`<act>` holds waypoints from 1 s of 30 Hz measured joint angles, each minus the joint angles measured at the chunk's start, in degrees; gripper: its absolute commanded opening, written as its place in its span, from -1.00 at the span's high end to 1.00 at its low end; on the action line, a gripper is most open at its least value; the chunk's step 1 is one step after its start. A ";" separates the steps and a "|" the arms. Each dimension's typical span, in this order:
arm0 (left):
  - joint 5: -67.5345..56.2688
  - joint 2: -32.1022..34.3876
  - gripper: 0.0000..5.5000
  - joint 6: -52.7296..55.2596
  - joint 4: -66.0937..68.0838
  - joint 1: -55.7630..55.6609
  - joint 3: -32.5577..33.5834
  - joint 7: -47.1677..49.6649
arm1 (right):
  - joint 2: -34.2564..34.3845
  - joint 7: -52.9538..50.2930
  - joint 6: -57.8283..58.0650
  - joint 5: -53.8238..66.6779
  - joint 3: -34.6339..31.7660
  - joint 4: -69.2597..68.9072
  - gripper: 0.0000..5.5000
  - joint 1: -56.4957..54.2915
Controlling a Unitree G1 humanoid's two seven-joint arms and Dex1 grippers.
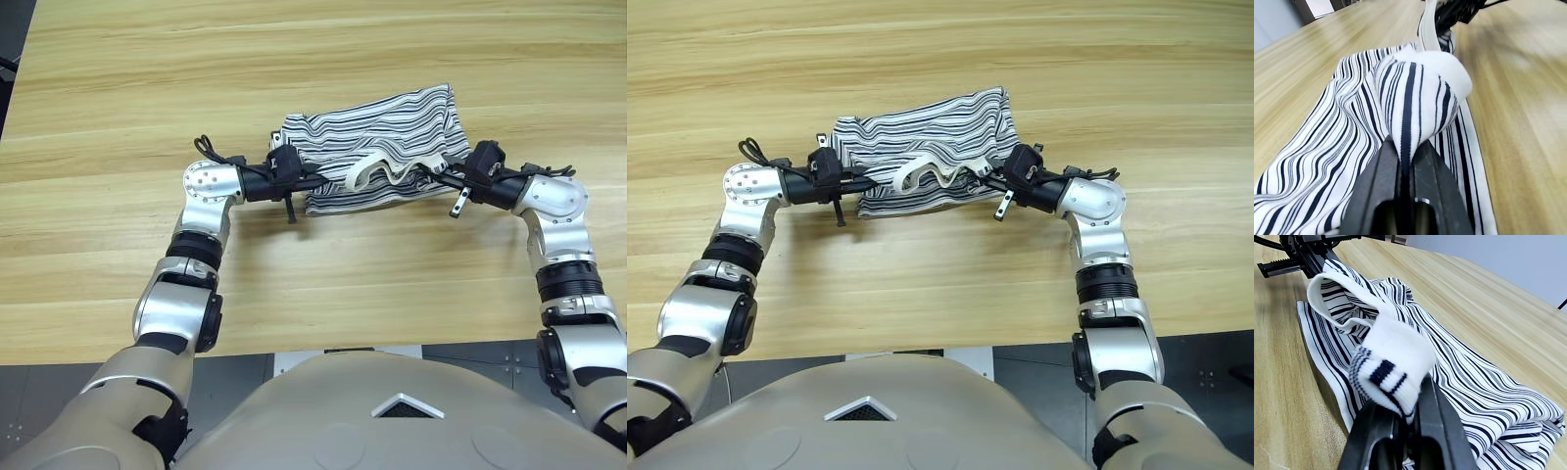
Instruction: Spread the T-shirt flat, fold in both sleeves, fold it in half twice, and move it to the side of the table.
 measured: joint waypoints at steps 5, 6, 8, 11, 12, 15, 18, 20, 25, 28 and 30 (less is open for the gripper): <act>-0.91 0.10 0.96 1.63 -1.85 -0.44 0.87 -1.29 | -0.47 0.19 -0.02 -0.30 -0.02 2.60 0.96 -2.21; -0.92 0.25 0.96 1.61 -2.63 -0.56 0.90 -1.30 | -0.85 0.42 -0.02 -0.32 -0.05 2.95 0.96 -2.75; -0.98 1.65 0.96 1.50 -5.47 -0.83 0.91 -2.17 | -2.69 1.21 0.08 -0.80 -0.09 4.10 0.96 -4.16; -0.74 5.52 0.96 1.08 -11.29 -0.58 0.39 -4.45 | -5.60 3.84 0.70 -0.69 -0.28 4.25 0.96 -5.49; -0.75 6.96 0.96 1.10 -14.15 0.10 -0.15 -5.94 | -6.56 5.29 1.43 -0.53 -0.26 3.72 0.96 -5.35; -1.72 11.78 0.96 2.23 -25.41 4.78 -3.17 -12.05 | -10.97 11.11 4.22 1.07 -0.25 -1.97 0.96 -3.45; -2.56 15.98 0.96 4.75 -33.64 7.57 -3.78 -13.89 | -14.33 15.92 8.66 2.89 0.07 -9.70 0.96 0.87; -3.32 18.43 0.96 5.93 -37.51 9.68 -3.80 -14.55 | -16.09 18.01 11.04 3.97 0.45 -13.55 0.96 2.83; -4.64 25.09 0.96 8.70 -49.28 16.60 -4.05 -15.62 | -22.11 23.47 18.94 10.04 1.01 -30.92 0.96 12.75; -7.16 27.18 0.96 9.91 -53.91 19.19 -4.01 -15.63 | -24.20 24.00 22.51 13.22 0.22 -37.65 0.96 15.57; -8.98 28.55 0.96 10.61 -56.86 20.81 -3.96 -15.67 | -25.39 24.31 23.84 14.37 -0.53 -40.05 0.96 16.28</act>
